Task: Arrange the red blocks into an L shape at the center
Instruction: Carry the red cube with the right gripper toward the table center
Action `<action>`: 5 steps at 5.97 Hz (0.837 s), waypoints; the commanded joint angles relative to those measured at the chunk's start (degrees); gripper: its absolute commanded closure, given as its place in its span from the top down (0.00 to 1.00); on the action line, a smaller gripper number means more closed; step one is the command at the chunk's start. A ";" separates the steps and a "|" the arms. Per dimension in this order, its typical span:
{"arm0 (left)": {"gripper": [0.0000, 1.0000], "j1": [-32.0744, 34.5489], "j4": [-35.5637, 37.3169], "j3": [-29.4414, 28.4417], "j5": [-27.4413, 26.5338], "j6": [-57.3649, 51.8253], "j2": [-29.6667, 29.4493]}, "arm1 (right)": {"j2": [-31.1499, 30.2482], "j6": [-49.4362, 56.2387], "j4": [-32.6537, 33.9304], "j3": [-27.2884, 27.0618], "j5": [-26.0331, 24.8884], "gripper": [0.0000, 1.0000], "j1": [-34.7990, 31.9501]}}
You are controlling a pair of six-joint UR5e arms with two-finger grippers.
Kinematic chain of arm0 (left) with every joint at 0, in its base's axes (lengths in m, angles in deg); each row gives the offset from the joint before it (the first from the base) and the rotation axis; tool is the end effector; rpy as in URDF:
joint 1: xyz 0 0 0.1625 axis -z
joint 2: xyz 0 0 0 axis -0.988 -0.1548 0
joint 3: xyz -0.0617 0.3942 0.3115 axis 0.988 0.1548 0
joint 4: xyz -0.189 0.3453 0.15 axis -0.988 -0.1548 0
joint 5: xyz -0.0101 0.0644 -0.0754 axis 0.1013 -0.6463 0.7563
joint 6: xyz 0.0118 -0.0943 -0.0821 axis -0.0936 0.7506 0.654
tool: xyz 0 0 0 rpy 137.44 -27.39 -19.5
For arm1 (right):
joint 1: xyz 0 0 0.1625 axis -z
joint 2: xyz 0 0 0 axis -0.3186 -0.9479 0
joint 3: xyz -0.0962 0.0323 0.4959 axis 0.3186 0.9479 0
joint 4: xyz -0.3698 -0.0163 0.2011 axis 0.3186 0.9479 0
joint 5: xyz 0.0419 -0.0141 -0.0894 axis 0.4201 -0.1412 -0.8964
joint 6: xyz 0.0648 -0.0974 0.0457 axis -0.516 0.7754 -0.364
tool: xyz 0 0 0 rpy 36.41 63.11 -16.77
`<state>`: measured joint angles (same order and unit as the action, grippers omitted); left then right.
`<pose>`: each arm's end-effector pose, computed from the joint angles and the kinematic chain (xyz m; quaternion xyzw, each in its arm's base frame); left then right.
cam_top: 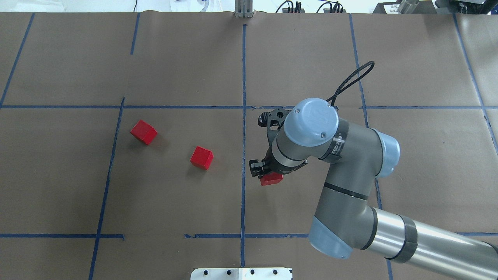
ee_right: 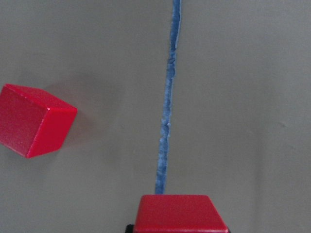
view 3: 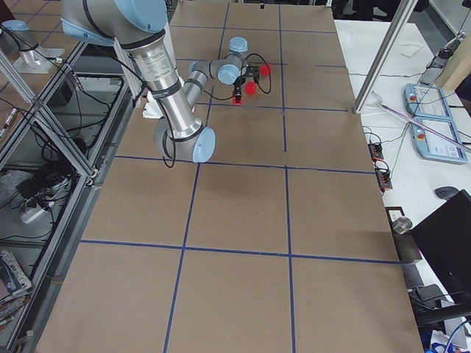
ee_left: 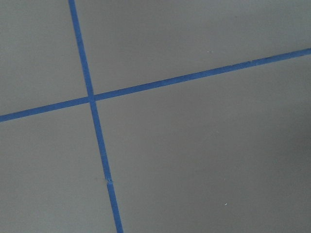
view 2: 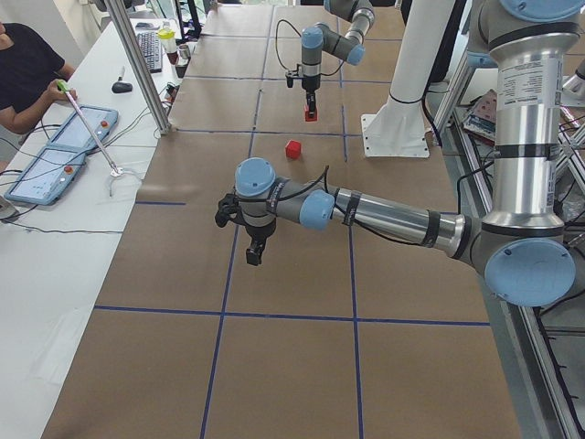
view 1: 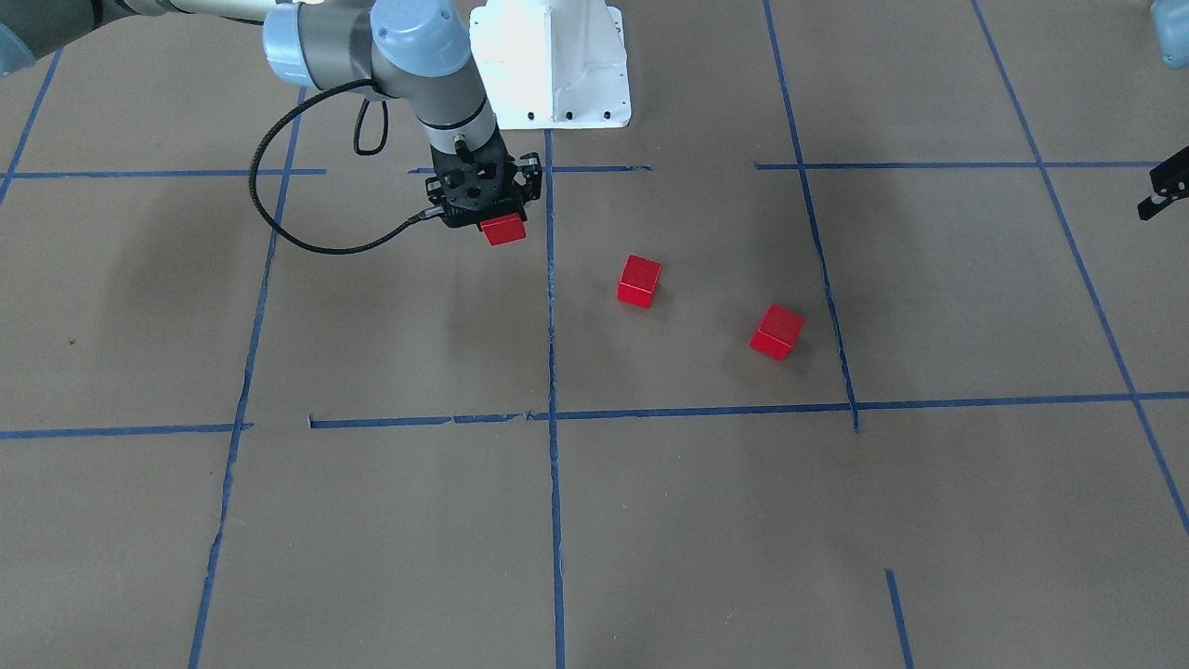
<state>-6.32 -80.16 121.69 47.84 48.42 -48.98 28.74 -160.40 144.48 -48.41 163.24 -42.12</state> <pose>0.0874 -0.4814 0.6235 0.0849 0.4158 0.1169 0.8979 -0.6552 -0.3885 0.2597 0.0141 -0.4333 -0.0262 0.9008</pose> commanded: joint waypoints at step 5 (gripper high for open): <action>1.00 -7.72 -5.97 -0.02 -0.08 10.95 -4.10 | 3.64 -4.89 0.02 7.16 -2.47 0.11 2.18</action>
<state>-14.00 -86.12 121.67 47.76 59.13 -53.04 32.35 -165.22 144.50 -41.60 161.28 -40.41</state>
